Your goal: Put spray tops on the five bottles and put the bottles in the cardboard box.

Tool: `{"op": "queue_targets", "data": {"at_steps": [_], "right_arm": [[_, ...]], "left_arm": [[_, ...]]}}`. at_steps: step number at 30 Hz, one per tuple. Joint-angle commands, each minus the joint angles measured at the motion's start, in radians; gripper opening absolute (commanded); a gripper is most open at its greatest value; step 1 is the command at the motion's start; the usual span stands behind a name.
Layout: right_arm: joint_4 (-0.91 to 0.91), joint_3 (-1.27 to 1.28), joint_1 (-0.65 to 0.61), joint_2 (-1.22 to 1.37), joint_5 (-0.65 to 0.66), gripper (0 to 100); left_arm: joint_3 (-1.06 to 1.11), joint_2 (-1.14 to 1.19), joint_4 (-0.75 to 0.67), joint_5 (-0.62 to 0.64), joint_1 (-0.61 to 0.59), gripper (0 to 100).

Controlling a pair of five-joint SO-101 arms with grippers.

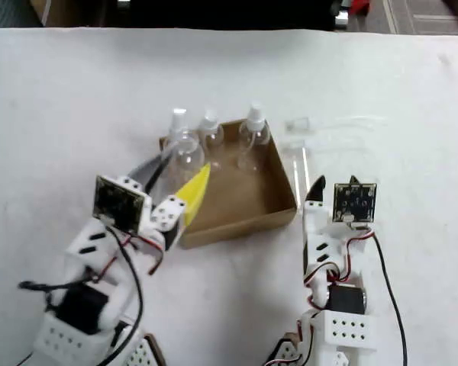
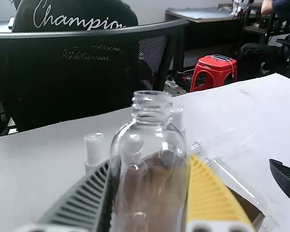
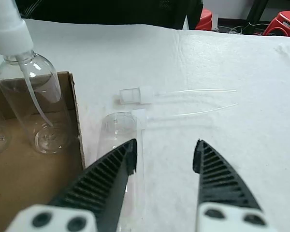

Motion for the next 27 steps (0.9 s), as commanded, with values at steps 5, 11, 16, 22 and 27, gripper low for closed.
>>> {"op": "queue_targets", "data": {"at_steps": [5, 11, 16, 22, 27], "right_arm": [[-0.024, -0.008, -0.018, -0.012, 0.011, 17.3], [-0.024, -0.008, -0.03, -0.012, 0.011, 17.3], [-0.024, -0.008, -0.027, -0.012, 0.011, 17.3], [-0.024, -0.008, -0.027, -0.012, 0.011, 17.3], [-0.024, -0.008, -0.028, -0.012, 0.011, 17.3]], "left_arm": [[0.241, -0.022, -0.427, 0.049, 0.008, 8], [0.308, -0.022, -0.562, -0.008, 0.019, 8], [0.318, -0.021, -0.6, 0.017, 0.039, 7], [0.331, -0.002, -0.608, 0.044, 0.044, 7], [0.235, 0.16, -0.657, 0.051, 0.041, 7]]}}
